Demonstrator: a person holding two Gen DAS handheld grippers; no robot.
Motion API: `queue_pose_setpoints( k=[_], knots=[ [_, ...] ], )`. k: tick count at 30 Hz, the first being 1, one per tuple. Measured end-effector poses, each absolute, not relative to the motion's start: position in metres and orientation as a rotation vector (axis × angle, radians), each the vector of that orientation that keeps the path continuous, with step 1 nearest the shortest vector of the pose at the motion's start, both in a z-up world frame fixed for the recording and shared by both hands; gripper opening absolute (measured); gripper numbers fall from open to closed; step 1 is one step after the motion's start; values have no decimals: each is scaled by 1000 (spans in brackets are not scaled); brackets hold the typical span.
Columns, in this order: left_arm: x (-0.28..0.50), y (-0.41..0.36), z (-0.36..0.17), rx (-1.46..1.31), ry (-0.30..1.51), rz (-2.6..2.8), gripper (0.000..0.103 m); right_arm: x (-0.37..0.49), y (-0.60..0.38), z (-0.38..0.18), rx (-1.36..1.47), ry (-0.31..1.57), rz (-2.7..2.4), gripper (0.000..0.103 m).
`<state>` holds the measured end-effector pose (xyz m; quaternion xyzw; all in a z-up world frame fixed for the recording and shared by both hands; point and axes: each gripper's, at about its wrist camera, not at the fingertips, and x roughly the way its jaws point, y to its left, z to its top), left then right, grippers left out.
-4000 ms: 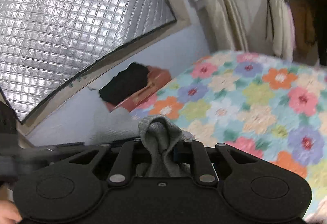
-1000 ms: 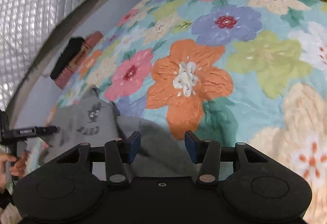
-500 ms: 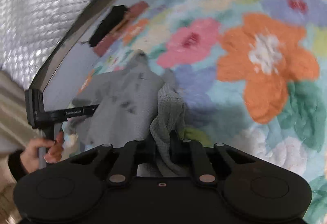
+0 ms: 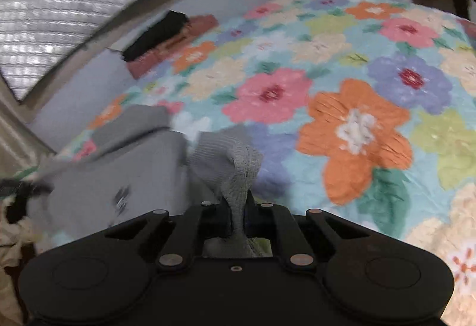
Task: Fold clothes
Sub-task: 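Lay the T-shirt flat on the quilt and open both grippers, then regrasp the T-shirt hem with the left gripper while the right gripper grasps another hem point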
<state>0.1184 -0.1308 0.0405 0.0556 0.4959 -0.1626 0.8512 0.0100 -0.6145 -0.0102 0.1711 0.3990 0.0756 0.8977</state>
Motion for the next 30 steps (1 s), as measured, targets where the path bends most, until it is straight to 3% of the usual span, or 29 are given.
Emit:
queue_pose_setpoints(
  k=[3, 8, 9, 12, 13, 15, 20, 26, 27, 29, 30],
  knots=[
    [120, -126, 30, 154, 1078, -256, 11, 10, -612, -22, 301, 856, 101, 9],
    [148, -116, 64, 57, 908, -188, 11, 9, -615, -27, 246, 863, 64, 8],
    [154, -119, 69, 56, 893, -209, 15, 10, -615, -25, 228, 862, 47, 8],
    [179, -142, 77, 59, 858, -301, 44, 15, -613, -11, 158, 831, -33, 12],
    [190, -157, 74, 81, 840, -336, 48, 18, -612, -4, 138, 808, -65, 12],
    [207, -185, 63, 113, 827, -400, 50, 29, -608, 12, 116, 755, -100, 18],
    [254, -238, 26, 77, 846, -455, 55, 80, -590, 26, 250, 758, 126, 18],
    [294, -276, -17, 86, 985, -547, 72, 143, -545, -1, 285, 862, 278, 21],
    [297, -282, -25, 126, 1013, -545, 70, 151, -540, -5, 297, 872, 290, 25],
    [291, -284, -36, 194, 1026, -500, 17, 162, -531, -11, 318, 886, 297, 30],
    [277, -276, -28, 211, 947, -497, 4, 165, -526, -13, 325, 888, 297, 31]
  ],
)
